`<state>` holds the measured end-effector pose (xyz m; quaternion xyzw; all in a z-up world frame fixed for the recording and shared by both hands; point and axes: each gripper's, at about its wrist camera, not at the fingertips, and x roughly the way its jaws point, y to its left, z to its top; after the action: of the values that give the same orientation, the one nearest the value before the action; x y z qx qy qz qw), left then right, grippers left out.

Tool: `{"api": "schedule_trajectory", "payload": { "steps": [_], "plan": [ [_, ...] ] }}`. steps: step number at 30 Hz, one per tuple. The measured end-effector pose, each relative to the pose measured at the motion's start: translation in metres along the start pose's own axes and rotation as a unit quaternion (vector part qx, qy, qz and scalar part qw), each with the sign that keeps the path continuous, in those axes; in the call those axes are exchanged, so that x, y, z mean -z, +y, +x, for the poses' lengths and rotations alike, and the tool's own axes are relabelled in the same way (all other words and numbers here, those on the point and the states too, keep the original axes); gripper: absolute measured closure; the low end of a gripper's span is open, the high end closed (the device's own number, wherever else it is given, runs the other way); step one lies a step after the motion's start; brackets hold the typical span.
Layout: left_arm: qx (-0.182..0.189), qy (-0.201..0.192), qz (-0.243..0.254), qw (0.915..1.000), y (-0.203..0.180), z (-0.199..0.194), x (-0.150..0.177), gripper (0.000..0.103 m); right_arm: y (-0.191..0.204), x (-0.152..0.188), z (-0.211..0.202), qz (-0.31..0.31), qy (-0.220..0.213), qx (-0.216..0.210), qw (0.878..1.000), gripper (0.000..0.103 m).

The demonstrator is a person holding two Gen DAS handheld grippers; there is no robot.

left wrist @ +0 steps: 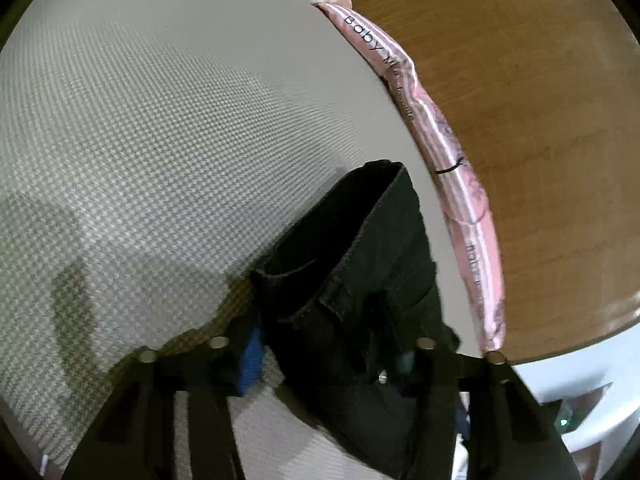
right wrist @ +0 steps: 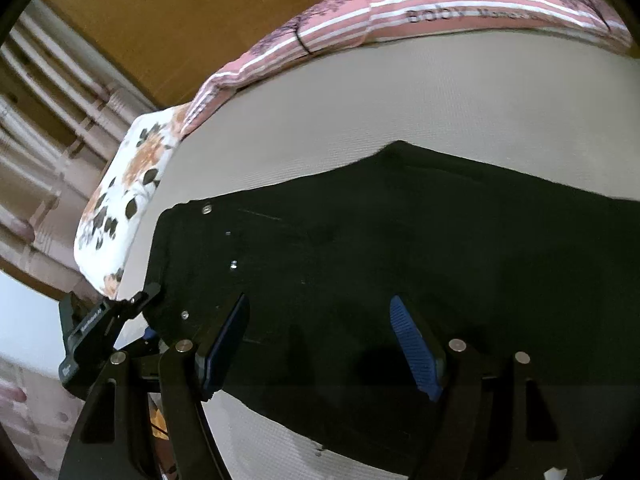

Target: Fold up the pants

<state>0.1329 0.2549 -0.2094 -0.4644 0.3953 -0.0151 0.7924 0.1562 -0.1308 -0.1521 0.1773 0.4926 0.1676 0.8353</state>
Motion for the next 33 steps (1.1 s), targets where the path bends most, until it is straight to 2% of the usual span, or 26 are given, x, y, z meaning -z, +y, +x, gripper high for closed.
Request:
{"api": "schedule_trajectory", "payload": {
  "steps": [4,8,11,14,18,24,28,33],
  "plan": [
    [-0.028,-0.009,0.025,0.9993,-0.006,-0.001,0.003,0.073,-0.016,0.003,-0.004,0.018,-0.004,0.014,1.000,0.032],
    [-0.059,-0.026,0.074,0.9952,-0.027,-0.007,0.007,0.077,-0.032,0.007,-0.010,0.034,-0.005,0.043,0.998,0.032],
    [-0.068,-0.040,0.114,0.9903,-0.049,-0.015,0.011,0.079,-0.040,0.008,-0.017,0.032,-0.009,0.067,0.997,0.032],
    [-0.070,-0.046,0.137,0.9869,-0.070,-0.019,0.012,0.079,-0.047,0.011,-0.024,0.038,-0.013,0.071,0.997,0.031],
    [-0.067,-0.055,0.180,0.9798,-0.107,-0.028,0.016,0.080,-0.057,0.015,-0.034,0.042,-0.020,0.075,0.996,0.031],
    [-0.035,-0.056,0.253,0.9652,-0.168,-0.033,0.035,0.080,-0.070,0.020,-0.052,0.044,-0.032,0.076,0.996,0.031],
    [-0.011,-0.047,0.312,0.9487,-0.215,-0.029,0.061,0.080,-0.084,0.023,-0.070,0.049,-0.043,0.079,0.995,0.031],
    [0.020,-0.019,0.360,0.9327,-0.259,-0.016,0.094,0.080,-0.102,0.030,-0.095,0.056,-0.058,0.085,0.993,0.031]
  ]
}}
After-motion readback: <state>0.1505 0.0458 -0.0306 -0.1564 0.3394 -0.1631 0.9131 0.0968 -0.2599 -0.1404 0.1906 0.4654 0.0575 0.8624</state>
